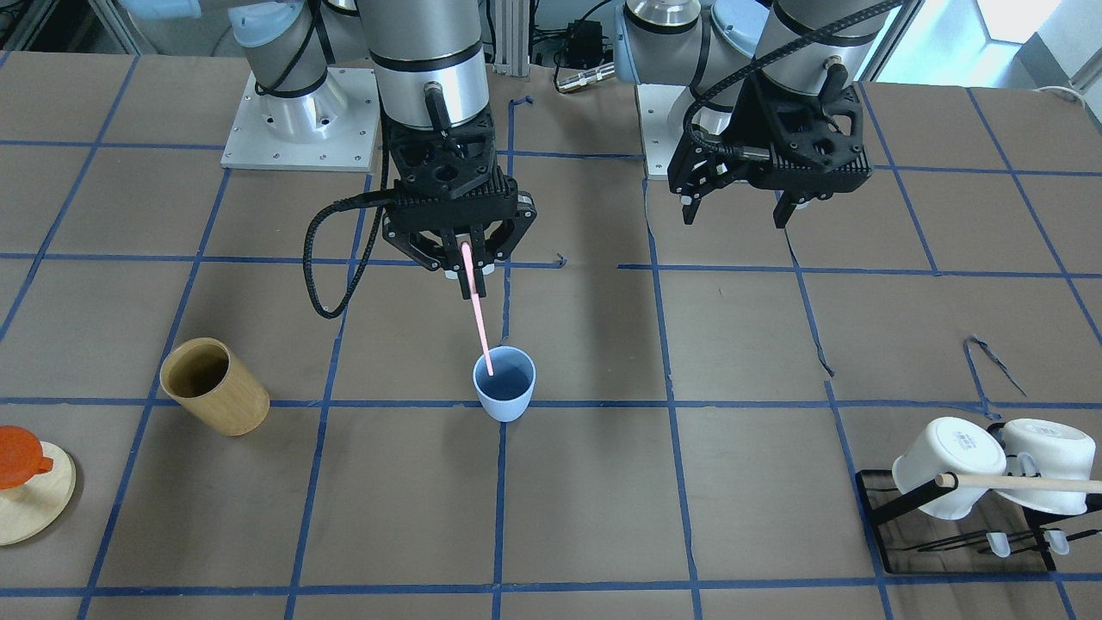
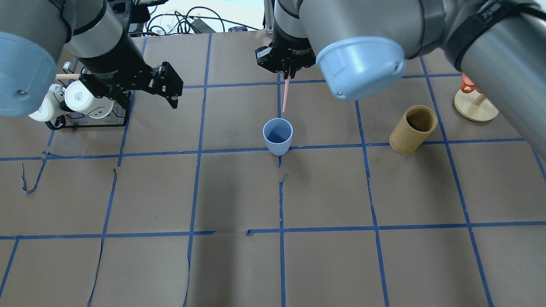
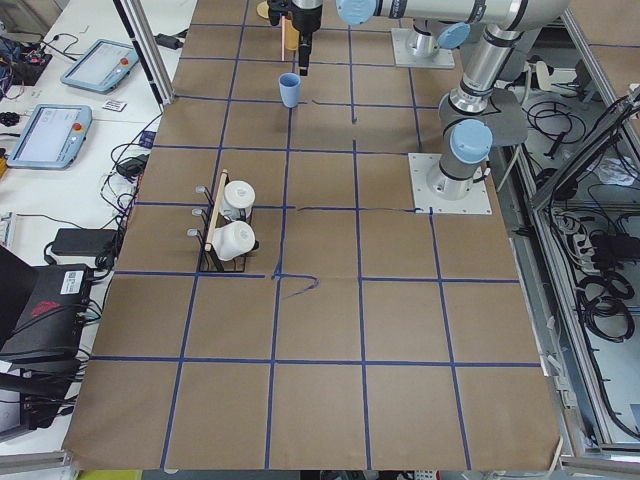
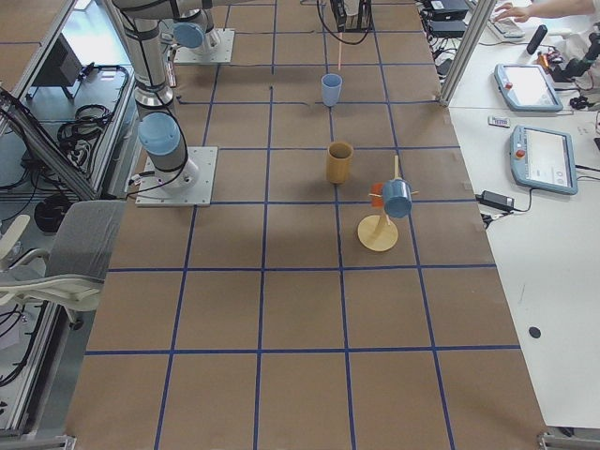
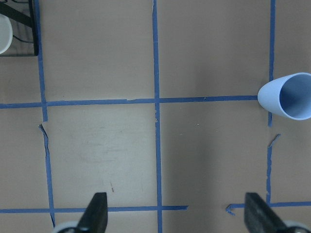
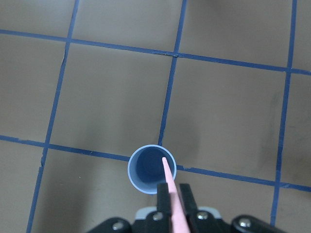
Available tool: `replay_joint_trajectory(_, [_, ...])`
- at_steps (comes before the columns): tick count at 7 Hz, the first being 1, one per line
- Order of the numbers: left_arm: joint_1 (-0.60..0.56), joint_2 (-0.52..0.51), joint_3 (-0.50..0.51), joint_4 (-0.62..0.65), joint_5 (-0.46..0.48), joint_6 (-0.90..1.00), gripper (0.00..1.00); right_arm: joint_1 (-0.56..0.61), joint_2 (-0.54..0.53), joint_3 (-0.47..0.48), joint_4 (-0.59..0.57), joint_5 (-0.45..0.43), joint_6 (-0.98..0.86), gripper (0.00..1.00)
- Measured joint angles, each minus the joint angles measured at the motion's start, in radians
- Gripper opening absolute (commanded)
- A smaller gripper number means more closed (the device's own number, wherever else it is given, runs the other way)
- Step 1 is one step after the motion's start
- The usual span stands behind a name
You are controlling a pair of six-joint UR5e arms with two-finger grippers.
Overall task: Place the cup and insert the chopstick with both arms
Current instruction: 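Lower the pink chopstick into the light blue cup and open the right gripper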
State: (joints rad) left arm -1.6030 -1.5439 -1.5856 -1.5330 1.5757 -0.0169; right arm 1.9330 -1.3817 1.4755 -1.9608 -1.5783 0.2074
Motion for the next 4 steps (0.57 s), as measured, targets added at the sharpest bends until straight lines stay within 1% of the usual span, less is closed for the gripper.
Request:
replay_joint_trajectory(1, [0.0, 0.0, 0.0, 0.0, 0.001, 0.0, 1.0, 0.017, 0.002, 0.032, -0.038, -0.008, 0.021, 0.0])
replay_joint_trajectory(4, [0.0, 0.002, 0.004, 0.0, 0.002, 0.0, 1.0, 0.031, 0.013, 0.094, -0.058, -0.024, 0.028, 0.0])
